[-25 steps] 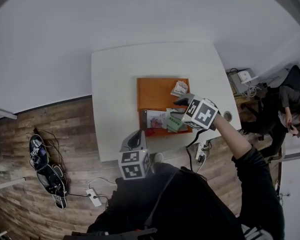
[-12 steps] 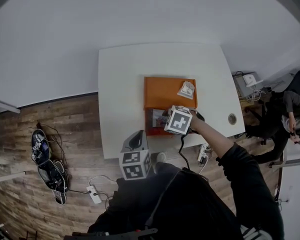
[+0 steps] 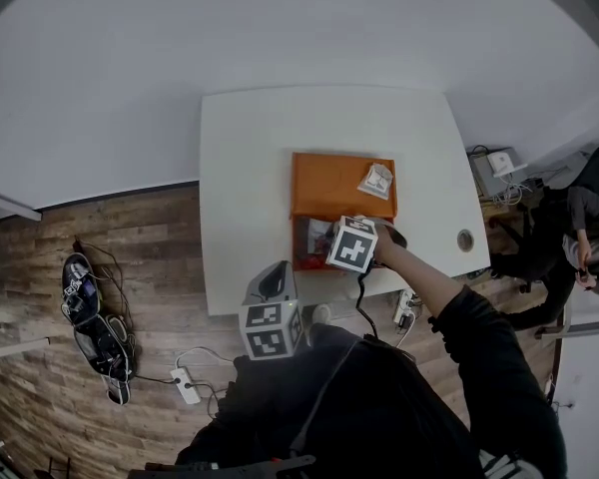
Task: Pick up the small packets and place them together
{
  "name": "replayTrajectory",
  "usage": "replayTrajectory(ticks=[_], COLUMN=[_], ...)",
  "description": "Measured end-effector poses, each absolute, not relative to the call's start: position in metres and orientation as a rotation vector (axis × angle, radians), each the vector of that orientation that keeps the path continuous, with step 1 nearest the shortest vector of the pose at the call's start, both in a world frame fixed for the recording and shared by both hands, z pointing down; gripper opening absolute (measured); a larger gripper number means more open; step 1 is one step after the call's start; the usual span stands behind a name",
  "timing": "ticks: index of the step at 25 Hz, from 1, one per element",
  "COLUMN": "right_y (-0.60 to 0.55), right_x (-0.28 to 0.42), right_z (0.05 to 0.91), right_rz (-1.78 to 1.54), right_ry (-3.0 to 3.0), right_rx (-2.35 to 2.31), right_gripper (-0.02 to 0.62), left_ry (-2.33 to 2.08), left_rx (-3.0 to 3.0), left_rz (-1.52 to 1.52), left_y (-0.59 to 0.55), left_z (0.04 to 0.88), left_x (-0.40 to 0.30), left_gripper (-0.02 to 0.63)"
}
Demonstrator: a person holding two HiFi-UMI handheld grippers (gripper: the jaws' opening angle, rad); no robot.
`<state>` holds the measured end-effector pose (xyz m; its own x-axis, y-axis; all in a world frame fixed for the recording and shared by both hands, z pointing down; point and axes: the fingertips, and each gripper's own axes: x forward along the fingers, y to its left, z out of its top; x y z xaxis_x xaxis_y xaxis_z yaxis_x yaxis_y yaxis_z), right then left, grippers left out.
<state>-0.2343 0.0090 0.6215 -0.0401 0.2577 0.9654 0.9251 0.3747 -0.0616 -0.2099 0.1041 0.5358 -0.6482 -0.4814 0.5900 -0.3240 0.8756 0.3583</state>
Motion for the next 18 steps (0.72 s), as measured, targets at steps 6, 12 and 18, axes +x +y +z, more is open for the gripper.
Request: replayTrajectory(ticks=[6, 12, 18], right_y=[0.008, 0.006, 0.003], right_x=[-0.231, -0.223, -0.228], right_z=[0.616, 0.606, 0.560], right_rz=[-0.747, -0.706, -0.730], right_ry=[-1.563, -1.552, -1.615], right_rx=[-1.098, -1.135, -1.188], right_gripper=[0.051, 0.034, 0.034], left_ry=[-2.324, -2.322, -2.322], left_rx=[0.600, 0.604, 0.606], left_rz=[-0.279, -0.277, -0.279], left_y=[0.099, 0.099, 0.097], left_z=[0.533, 0.533, 0.532], left_x=[-0.208, -0.208, -0.207], left_gripper=[-0.002, -0.002, -0.002])
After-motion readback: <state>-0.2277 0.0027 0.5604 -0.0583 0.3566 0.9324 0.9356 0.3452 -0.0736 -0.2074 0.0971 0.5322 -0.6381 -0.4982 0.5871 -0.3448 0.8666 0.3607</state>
